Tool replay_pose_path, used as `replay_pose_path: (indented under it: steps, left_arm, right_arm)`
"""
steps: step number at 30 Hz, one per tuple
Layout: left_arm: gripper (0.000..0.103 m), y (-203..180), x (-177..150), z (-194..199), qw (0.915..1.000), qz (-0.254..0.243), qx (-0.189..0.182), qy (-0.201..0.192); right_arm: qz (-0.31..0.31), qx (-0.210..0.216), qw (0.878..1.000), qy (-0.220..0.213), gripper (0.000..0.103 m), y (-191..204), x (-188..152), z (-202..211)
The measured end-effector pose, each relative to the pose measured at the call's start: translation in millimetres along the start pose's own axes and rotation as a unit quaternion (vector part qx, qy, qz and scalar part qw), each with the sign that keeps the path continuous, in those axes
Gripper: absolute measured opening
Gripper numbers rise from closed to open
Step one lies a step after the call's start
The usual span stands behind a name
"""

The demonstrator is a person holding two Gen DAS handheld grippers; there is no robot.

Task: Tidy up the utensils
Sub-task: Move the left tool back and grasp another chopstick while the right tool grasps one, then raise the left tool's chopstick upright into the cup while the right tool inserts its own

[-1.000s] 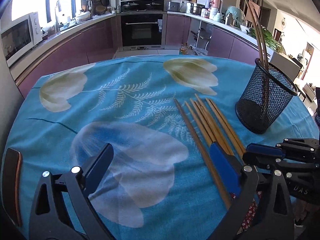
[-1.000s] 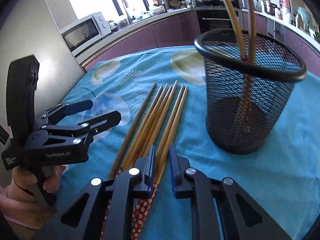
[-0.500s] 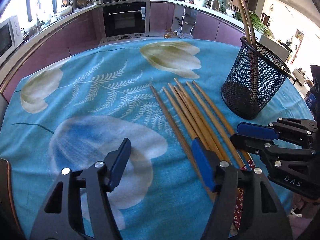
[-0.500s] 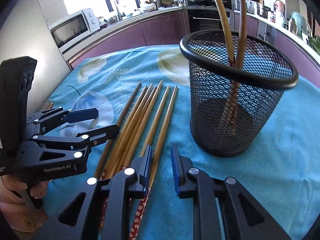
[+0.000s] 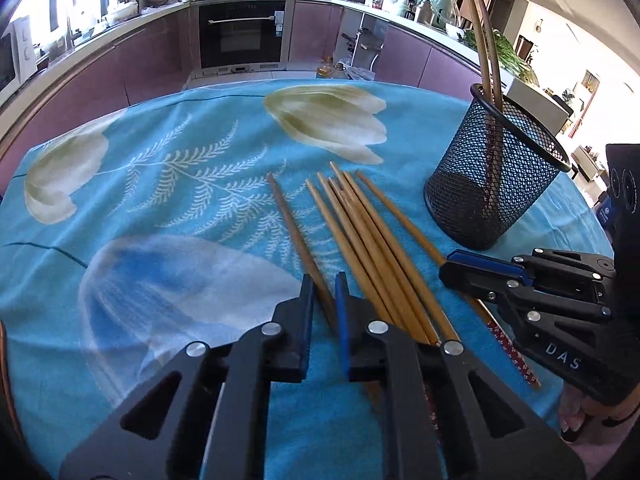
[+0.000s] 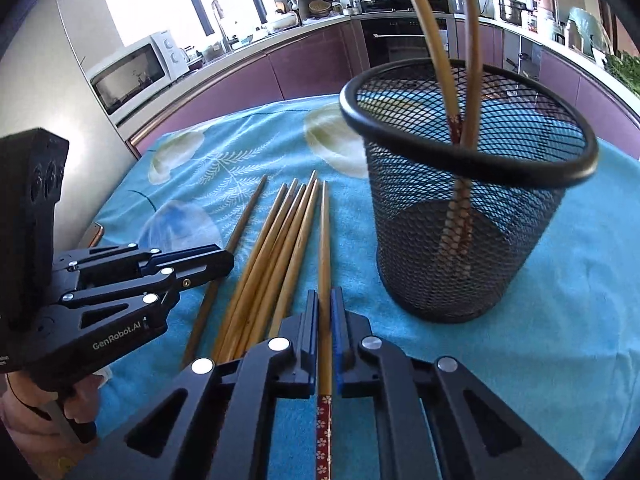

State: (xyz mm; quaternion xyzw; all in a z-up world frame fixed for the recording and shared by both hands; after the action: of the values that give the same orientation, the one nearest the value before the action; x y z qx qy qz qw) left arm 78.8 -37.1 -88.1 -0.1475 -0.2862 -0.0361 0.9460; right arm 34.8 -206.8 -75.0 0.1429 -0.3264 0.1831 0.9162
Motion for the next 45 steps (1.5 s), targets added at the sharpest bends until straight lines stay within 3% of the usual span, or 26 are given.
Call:
replay_pose_path:
  steps: [9,15,24,25,26,31,38,45]
  left_arm:
    - [0.007,4,-2,15,0.9998,0.007,-0.015,-0.012]
    - [0.007,5,-5,12,0.9999,-0.012,0.003,-0.004]
    - [0.019,0,-2,-2,0.9995,-0.029,0.015,0.006]
    - [0.018,0,0,-3,0.9996,-0.025,0.014,0.006]
    - [0.008,0,1,-4,0.9996,-0.023,0.014,0.006]
    - [0.007,-1,0,5,0.9997,-0.018,0.015,-0.009]
    - [0.007,-3,13,52,0.9976,-0.011,-0.052,-0.045]
    - [0.007,-15,32,111,0.9864,-0.013,-0.134,-0.094]
  right_arm:
    - [0.006,0.03,0.999,-0.023,0.006,1,-1,19]
    - [0.016,0.033,0.999,-0.025,0.006,2,-4,25]
    - [0.024,0.037,0.999,-0.028,0.006,8,-4,27]
    - [0.027,0.038,0.998,-0.032,0.006,9,-2,30]
    - [0.03,0.038,0.998,-0.036,0.006,10,-1,32]
    - [0.043,0.046,0.996,-0.063,0.006,13,2,51]
    - [0.057,0.038,0.99,-0.125,0.006,8,9,91]
    - [0.048,0.031,0.982,-0.18,0.006,-9,18,125]
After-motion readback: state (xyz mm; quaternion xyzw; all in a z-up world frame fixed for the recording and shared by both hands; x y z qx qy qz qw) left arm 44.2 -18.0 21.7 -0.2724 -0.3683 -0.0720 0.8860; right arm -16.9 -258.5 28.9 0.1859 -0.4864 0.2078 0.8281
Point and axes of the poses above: each gripper's, at about its wrist camera, not at the fingertips, and z roughly against the way its jaws point, y to its left, x to its top, the point moved 1 cm from there along -z, roughly the way its jaws point, and after that the axes turned 12 degrees about z, right-handed, at the moved point
